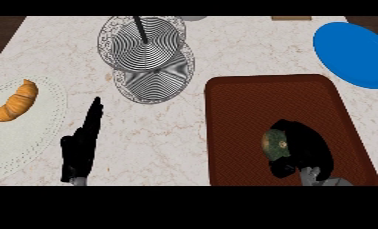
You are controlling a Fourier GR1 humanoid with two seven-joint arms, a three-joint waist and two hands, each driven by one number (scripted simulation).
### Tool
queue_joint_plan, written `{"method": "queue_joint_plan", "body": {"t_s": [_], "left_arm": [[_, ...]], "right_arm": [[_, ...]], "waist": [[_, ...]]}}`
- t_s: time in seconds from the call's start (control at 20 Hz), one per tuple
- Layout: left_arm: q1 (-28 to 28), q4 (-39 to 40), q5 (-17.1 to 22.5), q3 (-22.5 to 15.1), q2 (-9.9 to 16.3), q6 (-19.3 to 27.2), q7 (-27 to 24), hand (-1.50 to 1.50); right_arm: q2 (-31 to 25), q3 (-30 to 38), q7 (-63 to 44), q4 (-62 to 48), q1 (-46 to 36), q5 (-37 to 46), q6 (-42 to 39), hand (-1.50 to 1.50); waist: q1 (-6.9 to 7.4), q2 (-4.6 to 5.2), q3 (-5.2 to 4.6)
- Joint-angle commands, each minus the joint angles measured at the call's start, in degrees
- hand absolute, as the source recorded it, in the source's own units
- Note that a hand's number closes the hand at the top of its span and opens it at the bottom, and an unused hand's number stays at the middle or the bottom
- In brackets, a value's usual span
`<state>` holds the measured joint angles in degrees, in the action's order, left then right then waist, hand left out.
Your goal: Pick the squash from the tray and place it in the tiered basket
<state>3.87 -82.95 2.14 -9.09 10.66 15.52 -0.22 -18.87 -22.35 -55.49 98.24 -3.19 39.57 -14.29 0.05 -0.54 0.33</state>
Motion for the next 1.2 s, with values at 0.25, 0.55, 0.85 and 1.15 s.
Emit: {"method": "queue_joint_plan", "body": {"t_s": [0.25, 0.55, 0.85, 1.15], "left_arm": [[2.2, 1.6, -0.5, 0.2, -0.4, -1.9, 1.4, 0.00], [1.8, 0.9, -1.8, -0.1, -1.2, -1.0, 2.7, 0.00], [0.0, 0.0, -1.7, 0.8, -1.0, -1.6, 4.5, 0.00], [-0.4, 1.0, -1.8, 1.3, -1.2, -1.1, 4.8, 0.00]], "right_arm": [[0.5, -2.2, 6.7, -5.7, -2.5, 7.5, 1.7, 1.50], [9.3, -10.9, 0.0, -6.2, -5.3, 16.5, 3.1, 1.50], [18.6, -16.2, -9.3, -5.9, -11.0, 18.4, 4.2, 1.50], [18.8, -17.9, -18.9, 11.4, -13.2, 17.5, 8.4, 1.50]], "waist": [[0.16, 0.56, -0.34], [0.39, 0.54, -0.34], [0.35, 0.54, -0.33], [-0.49, 0.17, -0.36]]}}
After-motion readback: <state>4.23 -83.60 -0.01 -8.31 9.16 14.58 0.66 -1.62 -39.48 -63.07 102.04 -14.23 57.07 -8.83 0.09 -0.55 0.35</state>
